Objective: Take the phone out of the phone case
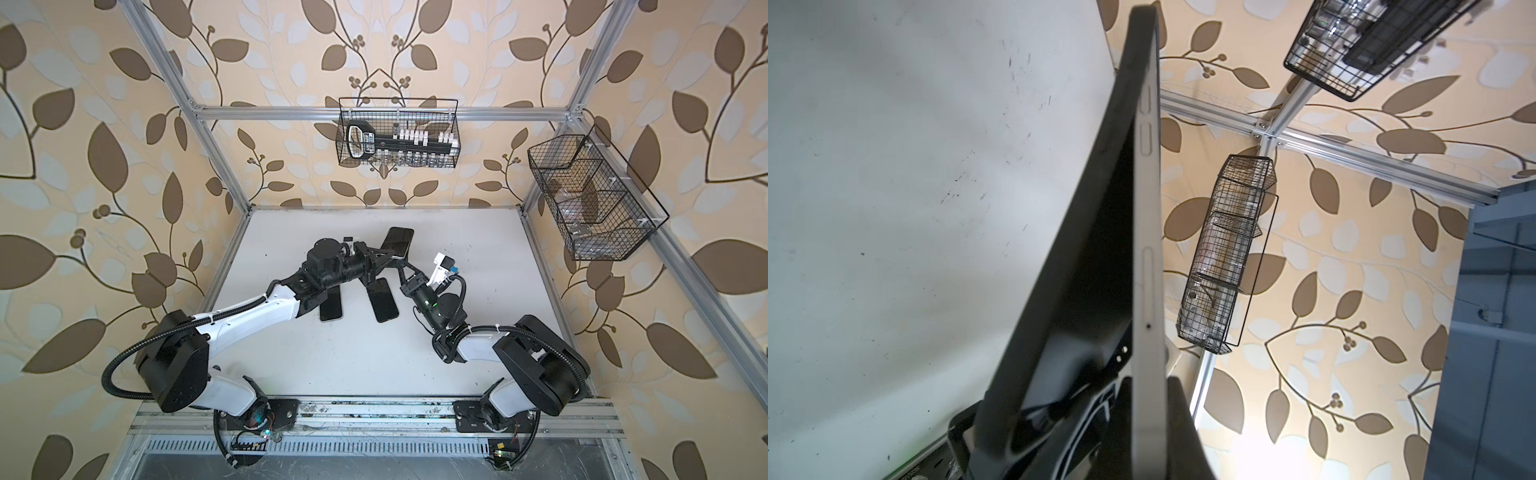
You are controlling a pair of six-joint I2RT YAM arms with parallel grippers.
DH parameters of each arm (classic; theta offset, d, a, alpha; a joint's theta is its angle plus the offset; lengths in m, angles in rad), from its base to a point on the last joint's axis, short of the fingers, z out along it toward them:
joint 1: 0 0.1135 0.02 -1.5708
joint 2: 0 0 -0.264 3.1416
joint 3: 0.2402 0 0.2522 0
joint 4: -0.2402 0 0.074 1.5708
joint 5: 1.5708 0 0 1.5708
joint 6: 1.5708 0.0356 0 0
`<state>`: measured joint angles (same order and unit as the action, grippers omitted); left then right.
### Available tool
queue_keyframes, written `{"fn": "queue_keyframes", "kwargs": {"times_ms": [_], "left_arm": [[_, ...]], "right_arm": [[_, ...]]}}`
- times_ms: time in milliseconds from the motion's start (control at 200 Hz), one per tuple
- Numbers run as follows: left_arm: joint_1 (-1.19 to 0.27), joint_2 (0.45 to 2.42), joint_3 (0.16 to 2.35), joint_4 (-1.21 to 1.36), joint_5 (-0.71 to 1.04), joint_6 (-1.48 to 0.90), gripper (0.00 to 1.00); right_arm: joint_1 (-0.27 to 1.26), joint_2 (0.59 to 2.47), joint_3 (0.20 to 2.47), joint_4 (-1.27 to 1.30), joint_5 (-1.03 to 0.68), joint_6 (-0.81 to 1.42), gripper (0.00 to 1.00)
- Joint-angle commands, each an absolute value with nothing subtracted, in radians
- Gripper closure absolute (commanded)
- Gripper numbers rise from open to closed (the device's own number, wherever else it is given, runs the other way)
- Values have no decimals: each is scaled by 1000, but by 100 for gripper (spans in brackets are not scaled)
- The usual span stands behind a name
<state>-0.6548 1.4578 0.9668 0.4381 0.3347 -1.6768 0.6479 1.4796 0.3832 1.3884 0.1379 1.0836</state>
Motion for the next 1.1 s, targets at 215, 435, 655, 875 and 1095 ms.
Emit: {"fn": "queue_keyframes", "kwargs": {"times_ms": [215, 435, 655, 875, 1095], "left_arm": [[-658, 1400, 973, 527, 261, -1667, 100], [-661, 1375, 980, 516, 249, -1661, 100], [-661, 1368, 997, 515, 242, -1653, 100], [-661, 1371, 1011, 523, 234, -1647, 100], [-660, 1383, 1027, 540, 229, -1653, 100]], "right_arm": [[642, 1459, 350, 1444, 179, 1054, 100], [637, 1492, 340, 1437, 196, 1058, 100], [635, 1524, 328, 1431, 220, 1072, 100], [632, 1529, 314, 1417, 239, 1076, 100], [628, 1539, 299, 1406, 256, 1083, 100]]}}
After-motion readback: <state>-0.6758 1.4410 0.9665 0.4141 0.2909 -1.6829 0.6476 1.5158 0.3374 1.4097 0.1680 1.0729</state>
